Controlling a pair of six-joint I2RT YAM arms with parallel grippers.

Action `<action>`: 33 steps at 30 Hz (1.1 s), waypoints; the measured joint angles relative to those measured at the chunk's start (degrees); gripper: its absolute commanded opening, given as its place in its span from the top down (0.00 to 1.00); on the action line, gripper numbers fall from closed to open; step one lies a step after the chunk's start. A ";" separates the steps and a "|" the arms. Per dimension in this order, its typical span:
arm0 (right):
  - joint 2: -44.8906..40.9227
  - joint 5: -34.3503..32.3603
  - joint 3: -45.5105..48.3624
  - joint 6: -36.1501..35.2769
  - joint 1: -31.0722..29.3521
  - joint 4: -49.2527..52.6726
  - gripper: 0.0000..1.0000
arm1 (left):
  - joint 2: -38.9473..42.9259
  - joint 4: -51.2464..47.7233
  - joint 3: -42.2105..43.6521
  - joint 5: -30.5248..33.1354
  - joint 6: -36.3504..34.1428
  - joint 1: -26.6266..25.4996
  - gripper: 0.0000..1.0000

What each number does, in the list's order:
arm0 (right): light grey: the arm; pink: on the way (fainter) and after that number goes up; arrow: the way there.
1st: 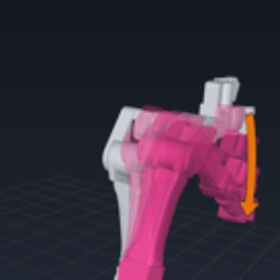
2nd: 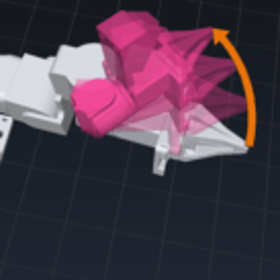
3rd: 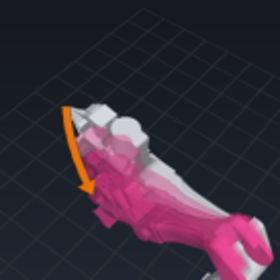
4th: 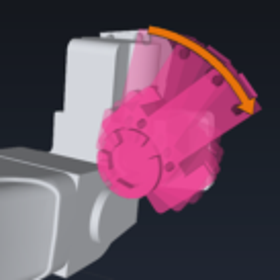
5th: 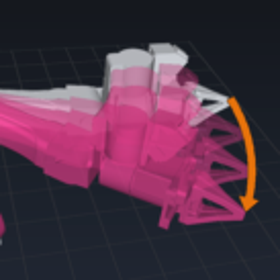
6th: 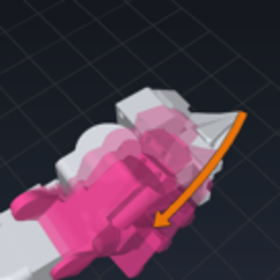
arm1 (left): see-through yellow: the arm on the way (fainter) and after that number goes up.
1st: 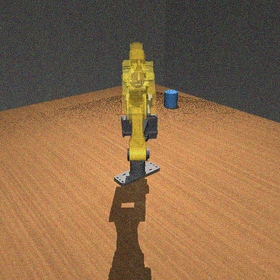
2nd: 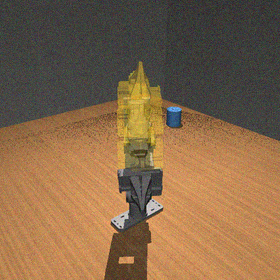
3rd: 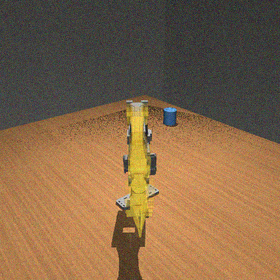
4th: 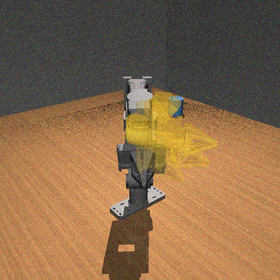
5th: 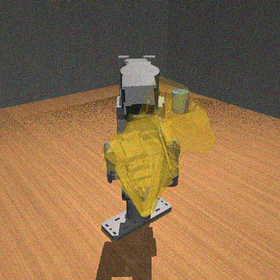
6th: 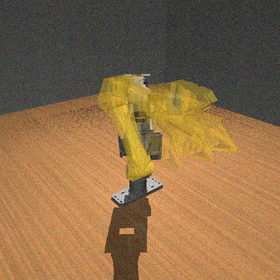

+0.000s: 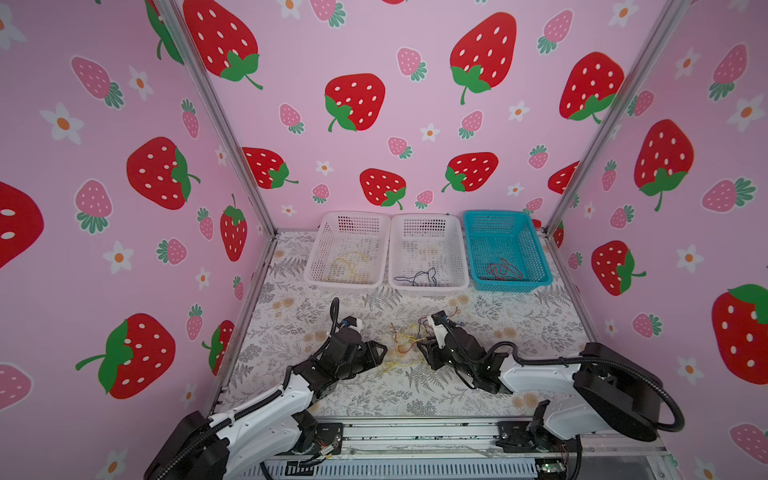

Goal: Untangle the cables

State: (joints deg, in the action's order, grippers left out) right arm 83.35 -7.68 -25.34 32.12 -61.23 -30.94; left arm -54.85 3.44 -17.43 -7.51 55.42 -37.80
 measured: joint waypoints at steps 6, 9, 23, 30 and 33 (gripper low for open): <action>3.39 -0.11 -0.15 -1.97 0.07 -3.34 0.83 | -0.85 1.09 0.15 0.02 0.04 -0.48 0.58; 2.99 0.87 -0.02 -2.43 0.11 -5.05 0.93 | -0.92 1.60 0.63 0.04 0.09 -0.48 0.59; -11.10 8.66 5.01 -5.27 0.09 -6.71 1.00 | -1.07 3.15 2.08 0.02 0.17 -0.48 0.73; -12.31 9.86 5.01 -5.38 0.09 -3.67 1.00 | 0.00 2.49 2.05 -0.22 -0.52 -0.59 1.00; -13.75 8.46 5.01 -5.03 0.13 -1.33 1.00 | 2.36 0.59 1.79 0.02 -0.92 -0.63 1.00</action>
State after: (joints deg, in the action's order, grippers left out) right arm 69.60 0.78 -20.34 27.09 -61.10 -32.27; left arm -52.49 4.03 -15.64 -7.49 54.50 -38.44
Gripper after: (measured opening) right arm 0.078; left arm 0.062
